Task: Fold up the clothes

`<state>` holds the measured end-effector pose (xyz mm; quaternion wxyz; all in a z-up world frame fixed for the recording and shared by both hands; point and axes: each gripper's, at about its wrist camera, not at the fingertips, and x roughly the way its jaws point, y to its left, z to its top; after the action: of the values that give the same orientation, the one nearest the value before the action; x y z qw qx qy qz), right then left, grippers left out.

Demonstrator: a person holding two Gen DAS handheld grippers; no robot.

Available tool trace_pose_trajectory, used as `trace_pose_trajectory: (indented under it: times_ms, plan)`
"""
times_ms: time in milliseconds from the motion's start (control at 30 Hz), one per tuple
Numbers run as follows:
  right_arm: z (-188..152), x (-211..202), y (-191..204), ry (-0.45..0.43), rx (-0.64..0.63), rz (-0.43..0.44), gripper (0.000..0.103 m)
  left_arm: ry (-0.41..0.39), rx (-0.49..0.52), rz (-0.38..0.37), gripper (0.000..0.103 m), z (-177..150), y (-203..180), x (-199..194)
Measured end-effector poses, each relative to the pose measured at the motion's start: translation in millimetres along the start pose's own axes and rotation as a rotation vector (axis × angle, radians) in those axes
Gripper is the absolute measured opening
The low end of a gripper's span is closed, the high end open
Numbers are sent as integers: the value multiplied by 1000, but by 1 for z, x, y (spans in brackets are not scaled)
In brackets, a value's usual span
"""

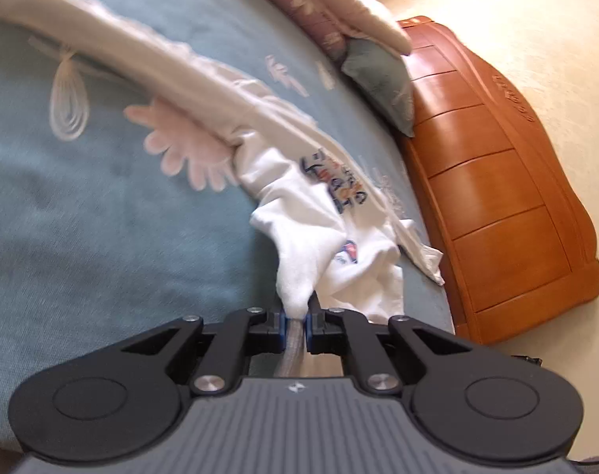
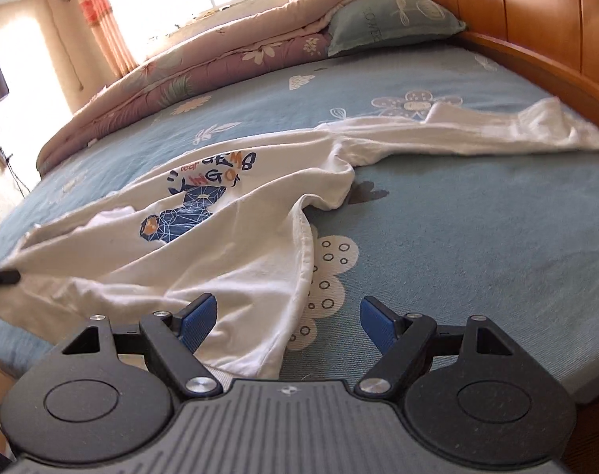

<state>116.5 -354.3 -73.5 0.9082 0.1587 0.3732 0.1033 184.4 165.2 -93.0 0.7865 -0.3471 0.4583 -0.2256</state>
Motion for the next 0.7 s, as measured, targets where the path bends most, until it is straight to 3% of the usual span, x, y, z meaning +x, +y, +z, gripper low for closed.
trace_pose_trajectory:
  times_ms: [67,167,367,400,500,700]
  plan:
    - [-3,11,-14,33,91,75,82,20,-35,24,7,-4,12,8]
    - [-12,31,-25,90,166,132,69,39,-78,46,7,-7,27,20]
    - [-18,49,-36,92,271,234,49,54,-85,74,7,-6,35,27]
    - [-18,54,-36,89,282,243,43,53,-79,79,7,-6,34,27]
    - [-17,64,-29,123,258,214,6,41,-47,76,7,-5,23,23]
    - [2,40,-13,124,111,215,6,4,22,48,7,-10,-10,-6]
